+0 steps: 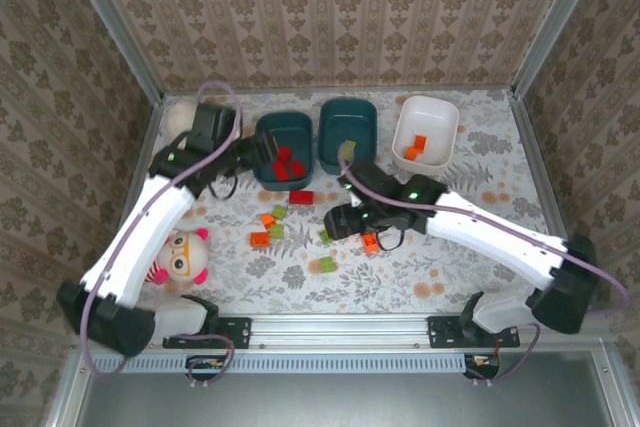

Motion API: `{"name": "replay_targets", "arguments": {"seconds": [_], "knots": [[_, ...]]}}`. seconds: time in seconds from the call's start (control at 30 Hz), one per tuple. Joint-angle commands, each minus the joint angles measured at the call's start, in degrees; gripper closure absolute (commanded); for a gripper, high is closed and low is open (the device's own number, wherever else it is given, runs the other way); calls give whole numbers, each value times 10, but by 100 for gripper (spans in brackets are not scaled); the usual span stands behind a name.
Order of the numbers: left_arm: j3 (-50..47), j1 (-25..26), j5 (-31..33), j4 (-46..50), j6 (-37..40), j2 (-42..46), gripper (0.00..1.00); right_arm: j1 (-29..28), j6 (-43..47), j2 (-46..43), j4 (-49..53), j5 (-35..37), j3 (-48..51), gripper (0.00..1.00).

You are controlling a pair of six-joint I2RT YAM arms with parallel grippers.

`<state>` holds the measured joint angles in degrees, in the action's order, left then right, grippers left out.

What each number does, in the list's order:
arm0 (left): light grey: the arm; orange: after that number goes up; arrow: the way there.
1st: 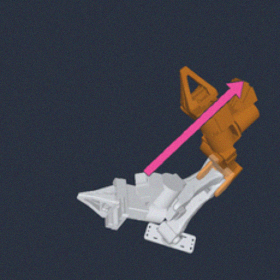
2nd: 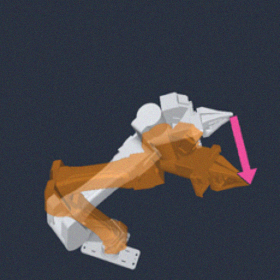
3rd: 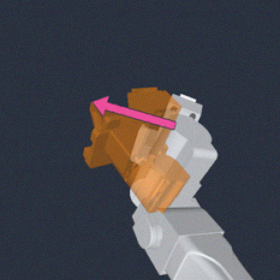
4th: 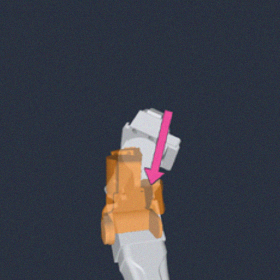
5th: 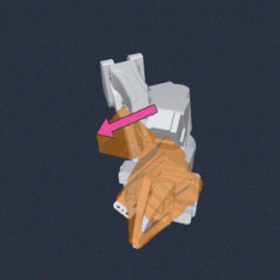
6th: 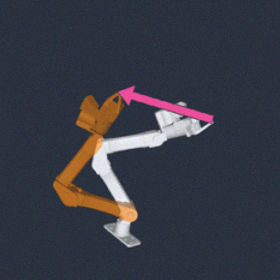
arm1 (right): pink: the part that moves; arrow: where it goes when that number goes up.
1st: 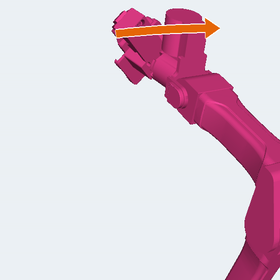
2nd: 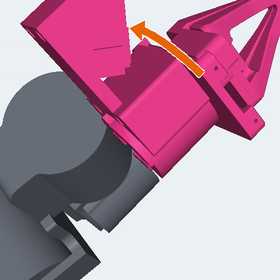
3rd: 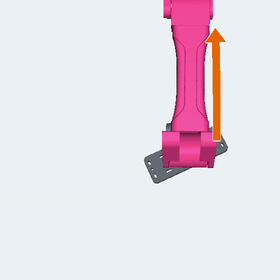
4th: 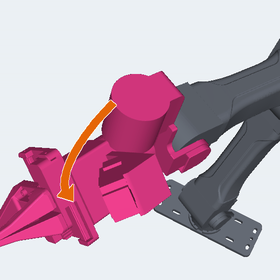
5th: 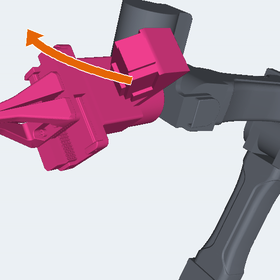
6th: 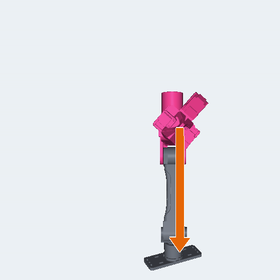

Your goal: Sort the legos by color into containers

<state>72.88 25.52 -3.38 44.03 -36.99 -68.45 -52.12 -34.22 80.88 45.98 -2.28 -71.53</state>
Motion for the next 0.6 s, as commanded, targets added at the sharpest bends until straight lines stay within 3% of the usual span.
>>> {"name": "replay_targets", "arguments": {"seconds": [0.0,0.13,0.27,0.4,0.57], "knots": [[-104,2,-36,2,24,103,27,-39,-1,68,41,9,-31,28],[-213,2,-53,40,10,262,25,-76,-28,138,39,14,-57,29],[-254,2,-47,127,-16,365,26,-95,-33,184,-15,14,-87,29],[-251,3,-28,186,-34,423,27,-94,0,252,-34,17,-143,29],[-233,2,-14,220,-35,456,27,-81,108,337,-30,19,-204,27]]}}
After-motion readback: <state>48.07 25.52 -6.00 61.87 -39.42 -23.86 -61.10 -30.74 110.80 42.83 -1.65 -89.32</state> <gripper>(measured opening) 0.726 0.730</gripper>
